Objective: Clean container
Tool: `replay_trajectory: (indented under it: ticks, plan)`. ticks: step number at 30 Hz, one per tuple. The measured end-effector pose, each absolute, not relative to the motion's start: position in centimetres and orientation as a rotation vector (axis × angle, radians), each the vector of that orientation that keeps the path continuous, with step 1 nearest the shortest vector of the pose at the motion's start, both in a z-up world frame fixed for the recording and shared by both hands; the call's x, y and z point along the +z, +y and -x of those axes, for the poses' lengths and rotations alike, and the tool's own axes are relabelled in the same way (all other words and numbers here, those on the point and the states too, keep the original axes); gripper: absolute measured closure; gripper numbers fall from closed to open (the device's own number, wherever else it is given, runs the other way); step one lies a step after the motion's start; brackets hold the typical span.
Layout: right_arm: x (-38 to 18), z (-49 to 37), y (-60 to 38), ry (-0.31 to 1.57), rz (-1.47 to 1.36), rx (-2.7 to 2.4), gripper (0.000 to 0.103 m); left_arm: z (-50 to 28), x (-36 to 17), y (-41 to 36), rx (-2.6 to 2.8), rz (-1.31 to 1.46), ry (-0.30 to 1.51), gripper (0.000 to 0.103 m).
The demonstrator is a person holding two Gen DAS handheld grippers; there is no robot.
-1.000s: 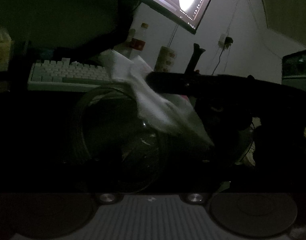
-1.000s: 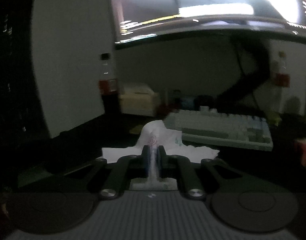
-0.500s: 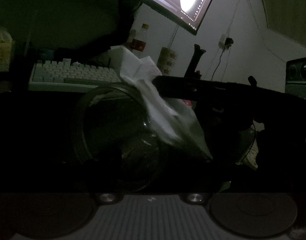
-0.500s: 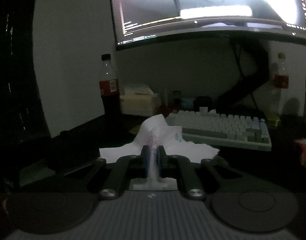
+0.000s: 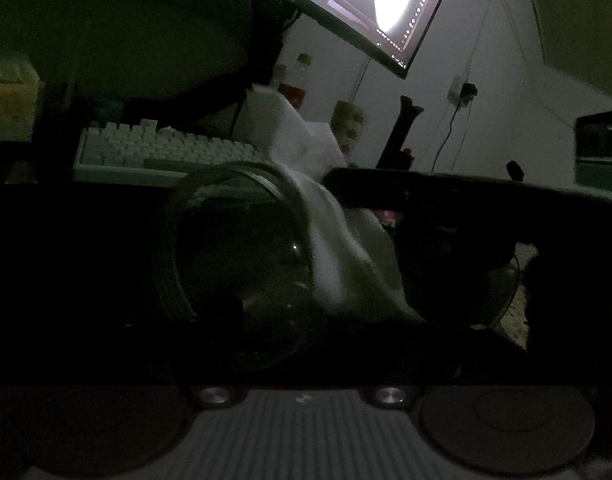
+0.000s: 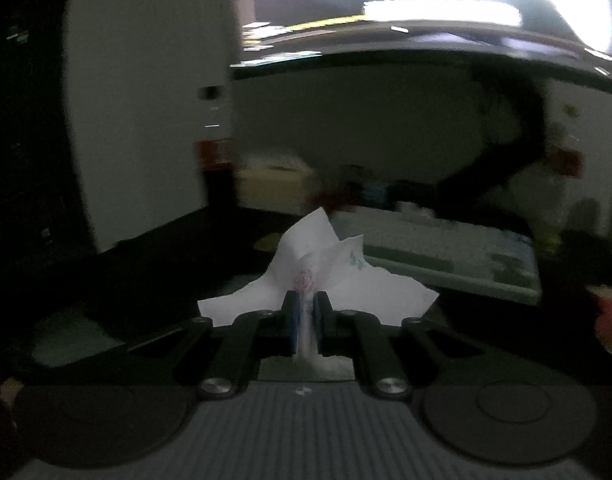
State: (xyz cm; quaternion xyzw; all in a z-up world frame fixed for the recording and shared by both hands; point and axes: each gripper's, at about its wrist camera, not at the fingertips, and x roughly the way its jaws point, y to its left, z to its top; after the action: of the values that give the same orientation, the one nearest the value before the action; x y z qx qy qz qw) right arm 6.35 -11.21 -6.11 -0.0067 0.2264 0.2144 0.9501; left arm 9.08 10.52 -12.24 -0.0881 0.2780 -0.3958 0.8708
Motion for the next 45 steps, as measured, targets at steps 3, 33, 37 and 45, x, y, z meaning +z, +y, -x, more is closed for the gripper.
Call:
replay_trajectory:
  ticks: [3, 33, 37, 45]
  plan:
    - [-6.3, -7.8, -13.1, 0.482, -0.037, 0.321, 0.092, -9.2, -12.2, 10.5, -0.828, 0.187, 0.581, 0.040]
    - [-6.6, -7.7, -13.7, 0.455, -0.072, 0.289, 0.093, -9.1, -12.3, 10.3, -0.833, 0.189, 0.578, 0.036]
    - [-6.2, -6.1, -11.1, 0.428, -0.009, 0.439, 0.093, -9.1, -12.3, 10.2, -0.830, 0.185, 0.578, 0.036]
    - [-6.7, -7.1, -12.8, 0.435, -0.008, 0.308, 0.093, -9.1, -12.4, 10.3, -0.829, 0.192, 0.577, 0.036]
